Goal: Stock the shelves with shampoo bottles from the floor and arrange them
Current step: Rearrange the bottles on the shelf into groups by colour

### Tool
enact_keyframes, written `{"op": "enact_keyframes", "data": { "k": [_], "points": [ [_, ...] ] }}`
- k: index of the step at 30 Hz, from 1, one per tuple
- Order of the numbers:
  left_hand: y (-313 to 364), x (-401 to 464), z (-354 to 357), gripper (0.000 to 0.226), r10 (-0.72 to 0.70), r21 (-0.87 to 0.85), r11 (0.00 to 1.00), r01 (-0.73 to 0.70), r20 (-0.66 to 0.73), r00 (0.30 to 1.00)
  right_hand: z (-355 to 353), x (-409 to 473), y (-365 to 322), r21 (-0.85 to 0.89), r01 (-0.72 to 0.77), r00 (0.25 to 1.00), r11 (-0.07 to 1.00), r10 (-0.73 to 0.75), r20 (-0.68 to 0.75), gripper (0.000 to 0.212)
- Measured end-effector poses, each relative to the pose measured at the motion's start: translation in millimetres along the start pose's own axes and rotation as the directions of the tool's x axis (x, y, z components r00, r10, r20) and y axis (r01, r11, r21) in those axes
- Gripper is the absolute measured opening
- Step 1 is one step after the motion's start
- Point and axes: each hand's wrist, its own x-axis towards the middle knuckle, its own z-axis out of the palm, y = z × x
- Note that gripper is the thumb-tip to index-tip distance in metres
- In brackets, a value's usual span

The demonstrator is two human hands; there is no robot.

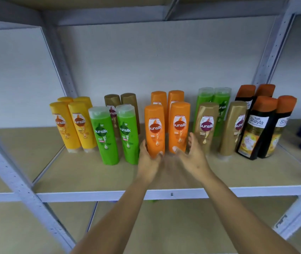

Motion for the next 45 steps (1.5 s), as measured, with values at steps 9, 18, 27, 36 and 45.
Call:
{"op": "enact_keyframes", "data": {
  "k": [9, 18, 27, 36, 45],
  "points": [
    [-12.5, 8.2, -2.0, 0.059, -0.08, -0.043, 0.996, 0.08, 0.0, 0.997, 16.4, 11.5, 18.2, 0.012, -0.077, 0.997, 0.997, 0.077, -0.025, 0.072],
    [-15.4, 13.6, 0.5, 0.053, -0.078, 0.015, 0.997, 0.078, -0.014, 0.997, 23.5, 25.1, 27.8, -0.105, -0.127, 0.99, 0.986, 0.12, -0.074, 0.055],
    [-19.1, 24.7, 4.2, 0.05, -0.098, 0.091, 0.991, 0.099, -0.013, 0.995, 23.9, 31.4, 33.5, 0.019, -0.182, 0.983, 0.983, 0.182, 0.006, 0.053],
    [-25.3, 34.5, 5.5, 0.055, -0.094, 0.106, 0.99, 0.087, 0.055, 0.994, 22.1, 34.1, 37.2, -0.015, -0.165, 0.986, 0.986, 0.165, 0.033, 0.053],
    [-26.4, 15.3, -5.5, 0.061, -0.078, 0.138, 0.988, 0.066, 0.087, 0.993, 20.0, 10.5, 32.0, -0.067, -0.045, 0.999, 0.997, 0.045, 0.006, 0.048]
  ]
}}
